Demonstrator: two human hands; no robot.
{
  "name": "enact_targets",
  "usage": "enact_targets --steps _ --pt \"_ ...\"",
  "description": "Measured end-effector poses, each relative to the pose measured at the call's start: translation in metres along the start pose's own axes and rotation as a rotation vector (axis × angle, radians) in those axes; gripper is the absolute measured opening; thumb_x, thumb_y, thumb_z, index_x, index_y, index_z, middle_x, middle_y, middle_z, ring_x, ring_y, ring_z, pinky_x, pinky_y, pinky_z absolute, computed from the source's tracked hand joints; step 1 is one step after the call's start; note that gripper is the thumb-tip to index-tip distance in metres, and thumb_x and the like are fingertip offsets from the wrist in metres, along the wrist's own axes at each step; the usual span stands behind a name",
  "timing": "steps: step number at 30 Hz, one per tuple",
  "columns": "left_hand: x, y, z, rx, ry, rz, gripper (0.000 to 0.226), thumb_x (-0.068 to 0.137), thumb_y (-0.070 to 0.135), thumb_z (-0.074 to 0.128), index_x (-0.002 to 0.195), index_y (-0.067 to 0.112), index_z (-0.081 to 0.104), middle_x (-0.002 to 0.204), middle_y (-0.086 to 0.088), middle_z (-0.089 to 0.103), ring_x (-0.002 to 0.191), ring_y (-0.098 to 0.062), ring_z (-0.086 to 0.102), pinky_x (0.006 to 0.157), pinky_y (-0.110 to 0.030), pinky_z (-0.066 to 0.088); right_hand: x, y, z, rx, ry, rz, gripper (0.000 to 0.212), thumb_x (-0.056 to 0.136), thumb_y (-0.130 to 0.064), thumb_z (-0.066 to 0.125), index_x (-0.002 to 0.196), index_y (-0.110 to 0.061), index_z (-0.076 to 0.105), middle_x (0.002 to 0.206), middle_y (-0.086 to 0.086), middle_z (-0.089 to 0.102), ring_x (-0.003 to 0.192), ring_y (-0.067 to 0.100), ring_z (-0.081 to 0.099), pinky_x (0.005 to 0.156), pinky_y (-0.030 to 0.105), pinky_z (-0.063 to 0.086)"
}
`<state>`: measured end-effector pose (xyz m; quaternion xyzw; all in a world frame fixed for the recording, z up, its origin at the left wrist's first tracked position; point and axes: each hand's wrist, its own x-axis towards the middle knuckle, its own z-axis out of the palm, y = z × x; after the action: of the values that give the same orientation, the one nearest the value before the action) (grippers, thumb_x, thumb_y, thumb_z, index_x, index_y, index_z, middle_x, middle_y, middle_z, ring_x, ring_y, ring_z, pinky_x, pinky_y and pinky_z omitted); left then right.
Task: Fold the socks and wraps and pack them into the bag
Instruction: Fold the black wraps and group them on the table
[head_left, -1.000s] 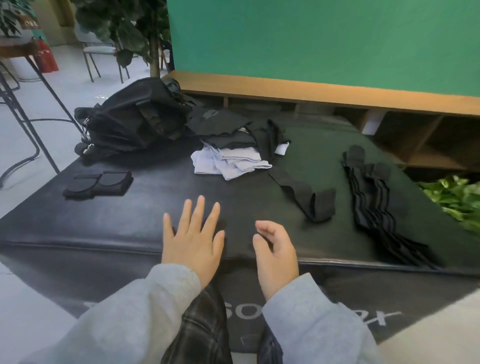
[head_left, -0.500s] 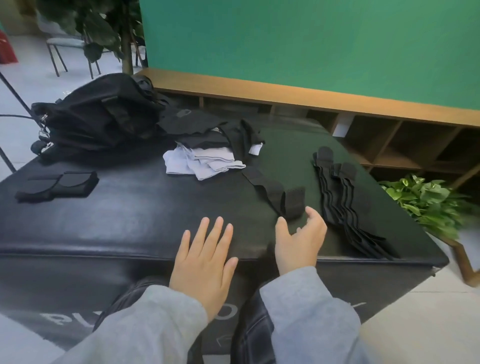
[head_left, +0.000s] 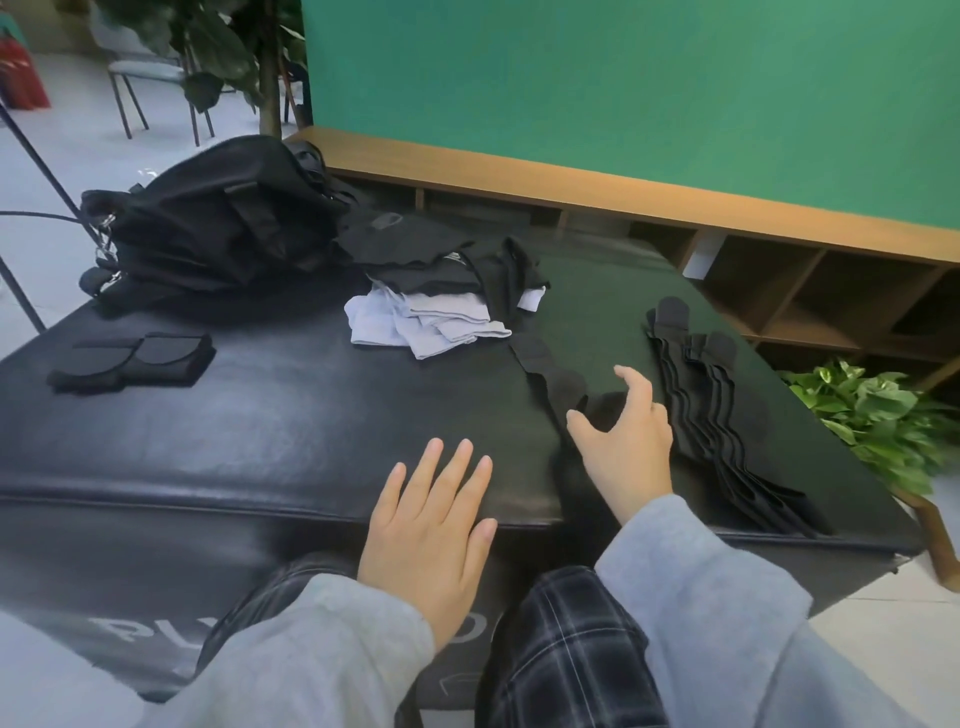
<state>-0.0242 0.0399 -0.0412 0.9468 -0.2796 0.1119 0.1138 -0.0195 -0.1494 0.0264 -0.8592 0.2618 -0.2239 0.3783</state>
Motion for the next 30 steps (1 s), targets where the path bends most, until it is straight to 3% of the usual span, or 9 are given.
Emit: enact_targets --steps 7,10,13,15,17,22,24,26,30 --pt "-0.002 0.003 -0.006 -0.107 -0.043 -0.04 0.058 0.097 0.05 0.008 0.135 0.025 0.044 0.142 0.004 0.045 0.133 -0.019 0.038 0.106 -0.04 0.019 -0.043 -0.006 0.016 0.129 0.112 -0.16 0.039 0.075 -0.032 0.075 0.103 -0.024 0.048 0.1 -0.006 0.048 0.101 0.016 0.048 0.087 0.029 0.039" --pt "-0.003 0.004 -0.012 -0.238 -0.05 -0.059 0.067 0.091 0.061 0.0 0.14 0.032 0.036 0.148 0.014 0.031 0.138 -0.003 0.017 0.112 -0.03 0.003 -0.063 -0.004 0.027 0.142 0.08 -0.226 0.041 0.075 -0.03 0.075 0.11 -0.021 0.055 0.105 -0.01 0.049 0.103 0.01 0.049 0.092 0.027 0.042" --pt "-0.003 0.002 -0.012 -0.369 0.039 -0.087 0.088 0.07 0.075 -0.022 0.143 0.041 0.014 0.147 0.029 0.003 0.135 0.012 -0.008 0.109 -0.017 -0.016 -0.076 0.001 0.032 0.174 0.009 -0.294 0.044 0.083 -0.036 0.067 0.122 -0.021 0.054 0.117 -0.015 0.046 0.116 -0.005 0.04 0.096 0.008 0.03" --pt "-0.003 0.002 -0.015 -0.45 0.073 -0.111 0.084 0.072 0.078 -0.011 0.142 0.042 0.019 0.144 0.031 0.01 0.134 0.015 -0.001 0.109 -0.016 -0.013 -0.081 0.003 0.031 0.189 -0.028 -0.338 0.046 0.086 -0.045 0.051 0.127 -0.023 0.053 0.121 -0.022 0.043 0.118 -0.021 0.029 0.096 -0.001 0.02" --pt "-0.003 0.004 -0.016 -0.524 0.092 -0.127 0.07 0.078 0.07 0.005 0.138 0.041 0.027 0.142 0.029 0.022 0.133 0.015 0.01 0.11 -0.015 -0.008 -0.084 0.005 0.029 0.181 -0.045 -0.403 0.046 0.087 -0.044 0.041 0.124 -0.023 0.057 0.122 -0.024 0.043 0.118 -0.025 0.026 0.096 -0.003 0.018" --pt "-0.004 0.005 -0.02 -0.772 0.118 -0.202 0.045 0.071 0.069 0.024 0.112 0.056 0.037 0.113 0.039 0.041 0.11 0.031 0.011 0.105 -0.009 0.003 -0.092 0.007 0.031 0.15 0.005 -0.573 0.025 0.085 -0.02 0.045 0.093 -0.019 0.069 0.094 -0.015 0.061 0.094 -0.004 0.053 0.085 0.0 0.033" --pt "-0.003 0.001 -0.017 -0.866 0.091 -0.273 0.046 0.069 0.068 0.033 0.111 0.053 0.044 0.109 0.037 0.045 0.119 0.016 0.02 0.109 -0.024 0.017 -0.096 0.005 0.029 0.136 -0.05 -0.568 0.013 0.083 -0.02 0.048 0.088 -0.029 0.057 0.081 -0.013 0.059 0.082 -0.001 0.054 0.075 0.003 0.036" --pt "-0.002 -0.004 -0.011 -0.921 0.093 -0.298 0.046 0.072 0.065 0.039 0.112 0.045 0.051 0.111 0.027 0.054 0.127 -0.008 0.033 0.107 -0.039 0.031 -0.1 0.002 0.026 0.097 -0.159 -0.478 0.018 0.083 -0.022 0.053 0.083 -0.034 0.039 0.071 -0.014 0.051 0.071 0.009 0.052 0.064 0.015 0.04" --pt "-0.002 -0.01 -0.005 -1.014 0.123 -0.289 0.031 0.076 0.06 0.045 0.098 0.04 0.055 0.102 0.015 0.063 0.116 -0.023 0.05 0.094 -0.047 0.043 -0.101 0.006 0.028 0.071 -0.156 -0.437 0.024 0.076 -0.023 0.05 0.085 -0.034 0.031 0.065 -0.016 0.044 0.059 0.01 0.051 0.06 0.033 0.045"
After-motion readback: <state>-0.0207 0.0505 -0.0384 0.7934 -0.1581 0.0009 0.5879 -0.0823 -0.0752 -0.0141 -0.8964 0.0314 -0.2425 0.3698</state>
